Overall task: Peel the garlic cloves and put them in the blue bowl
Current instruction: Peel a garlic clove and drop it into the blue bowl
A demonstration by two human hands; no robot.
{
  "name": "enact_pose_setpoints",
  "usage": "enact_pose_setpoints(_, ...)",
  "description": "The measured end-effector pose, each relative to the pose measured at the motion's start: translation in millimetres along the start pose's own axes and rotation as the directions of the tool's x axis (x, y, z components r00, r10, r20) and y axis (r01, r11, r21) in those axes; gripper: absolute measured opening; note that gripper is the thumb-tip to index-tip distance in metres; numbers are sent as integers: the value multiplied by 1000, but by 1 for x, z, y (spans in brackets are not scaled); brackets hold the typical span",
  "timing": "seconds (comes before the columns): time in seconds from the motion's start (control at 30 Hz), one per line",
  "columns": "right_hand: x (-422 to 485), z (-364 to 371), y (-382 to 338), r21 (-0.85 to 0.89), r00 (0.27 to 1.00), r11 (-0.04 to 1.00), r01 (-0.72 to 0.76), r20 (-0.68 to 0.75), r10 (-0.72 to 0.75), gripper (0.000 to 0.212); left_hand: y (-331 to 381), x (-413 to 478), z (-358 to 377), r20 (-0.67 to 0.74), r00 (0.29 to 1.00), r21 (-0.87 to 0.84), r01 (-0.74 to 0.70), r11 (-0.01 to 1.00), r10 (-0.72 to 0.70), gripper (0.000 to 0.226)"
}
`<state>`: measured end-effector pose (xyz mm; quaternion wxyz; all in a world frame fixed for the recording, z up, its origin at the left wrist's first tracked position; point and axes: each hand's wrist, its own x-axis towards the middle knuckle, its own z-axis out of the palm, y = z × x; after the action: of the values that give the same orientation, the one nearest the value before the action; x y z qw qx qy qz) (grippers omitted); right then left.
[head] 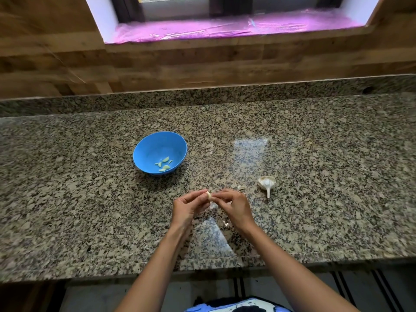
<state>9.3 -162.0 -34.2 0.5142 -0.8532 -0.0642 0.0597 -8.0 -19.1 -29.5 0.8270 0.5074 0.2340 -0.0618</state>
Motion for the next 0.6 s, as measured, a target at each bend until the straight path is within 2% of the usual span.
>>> enact_pose_setpoints(0.13,3,-3,3,97,996,993,-63,71,57,14,2,-1,0,14,1000,23,-14,1000,13,16)
enact_pose_setpoints(0.27,5,-1,4,29,994,997,-70,84,67,18,1,-1,-1,12,998,107,-56,993,55,16)
enact_pose_setpoints(0.6,5,-5,4,74,993,993,-93,79,87,11,2,-4,3,19,996,171,-85,982,83,20)
